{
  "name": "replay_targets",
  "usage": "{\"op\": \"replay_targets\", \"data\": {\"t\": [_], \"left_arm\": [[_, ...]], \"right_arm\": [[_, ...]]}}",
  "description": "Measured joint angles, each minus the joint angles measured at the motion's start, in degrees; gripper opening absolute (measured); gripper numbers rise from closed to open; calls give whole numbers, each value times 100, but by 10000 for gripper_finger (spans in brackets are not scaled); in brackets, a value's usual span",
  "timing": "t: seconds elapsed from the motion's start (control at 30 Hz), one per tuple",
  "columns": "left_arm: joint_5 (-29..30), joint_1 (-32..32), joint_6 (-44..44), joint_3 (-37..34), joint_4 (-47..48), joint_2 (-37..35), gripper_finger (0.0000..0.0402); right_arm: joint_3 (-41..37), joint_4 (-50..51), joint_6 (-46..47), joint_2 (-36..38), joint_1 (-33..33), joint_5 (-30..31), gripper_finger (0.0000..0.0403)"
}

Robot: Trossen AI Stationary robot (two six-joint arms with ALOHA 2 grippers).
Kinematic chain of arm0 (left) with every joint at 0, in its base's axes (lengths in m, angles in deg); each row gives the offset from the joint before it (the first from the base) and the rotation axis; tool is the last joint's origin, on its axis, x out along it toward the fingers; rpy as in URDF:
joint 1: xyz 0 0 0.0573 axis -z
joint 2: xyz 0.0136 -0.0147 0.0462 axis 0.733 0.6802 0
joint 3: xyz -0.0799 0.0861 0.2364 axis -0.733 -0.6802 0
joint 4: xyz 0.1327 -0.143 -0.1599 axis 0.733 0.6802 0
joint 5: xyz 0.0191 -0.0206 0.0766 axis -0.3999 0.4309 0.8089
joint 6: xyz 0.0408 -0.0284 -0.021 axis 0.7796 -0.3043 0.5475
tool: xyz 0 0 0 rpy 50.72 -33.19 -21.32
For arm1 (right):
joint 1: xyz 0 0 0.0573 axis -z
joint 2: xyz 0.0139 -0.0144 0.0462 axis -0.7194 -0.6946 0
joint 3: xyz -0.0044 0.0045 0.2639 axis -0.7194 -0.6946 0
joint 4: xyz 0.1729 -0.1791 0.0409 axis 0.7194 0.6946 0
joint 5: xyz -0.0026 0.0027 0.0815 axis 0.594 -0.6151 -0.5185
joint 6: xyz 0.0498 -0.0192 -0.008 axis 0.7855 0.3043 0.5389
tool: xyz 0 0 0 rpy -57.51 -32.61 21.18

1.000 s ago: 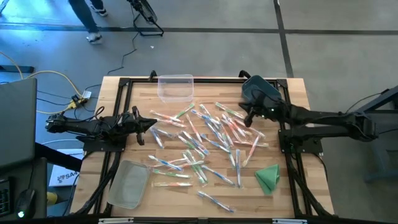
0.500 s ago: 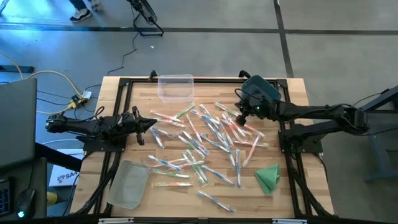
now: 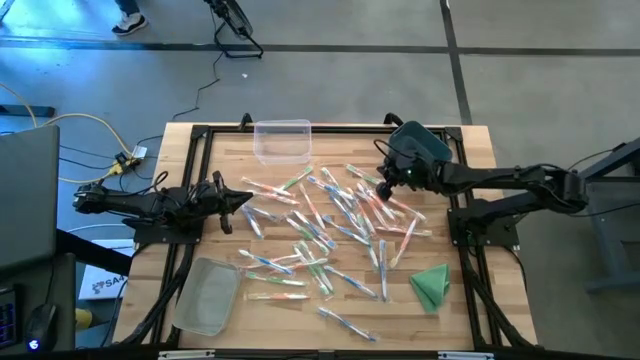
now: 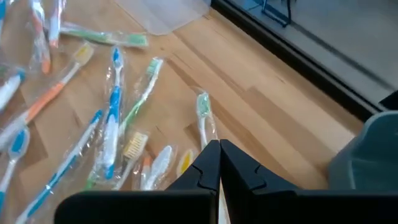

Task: Pick & Place Toothbrushes
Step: Put the green toothbrush into the blue bin

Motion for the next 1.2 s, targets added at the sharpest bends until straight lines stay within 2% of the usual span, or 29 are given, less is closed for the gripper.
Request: {"op": "replay_targets", "data": {"t": [0.17, 0.27, 0.57, 0.93, 1.2], "left_arm": [[-366, 0, 173, 0, 0, 0, 0], [-390, 0, 175, 0, -2, 0, 0], [-388, 0, 279, 0, -4, 0, 0], [-347, 0, 345, 0, -9, -1, 0], [-344, 0, 345, 0, -1, 0, 0]], "right_arm": [[0, -2, 39, 4, 294, -874, 2], [0, 0, 35, 4, 518, -1322, 2], [243, 59, -49, 4, 905, -2145, 2], [243, 542, -348, -169, 961, -1883, 3], [243, 470, -350, -293, 959, -1305, 3]]}}
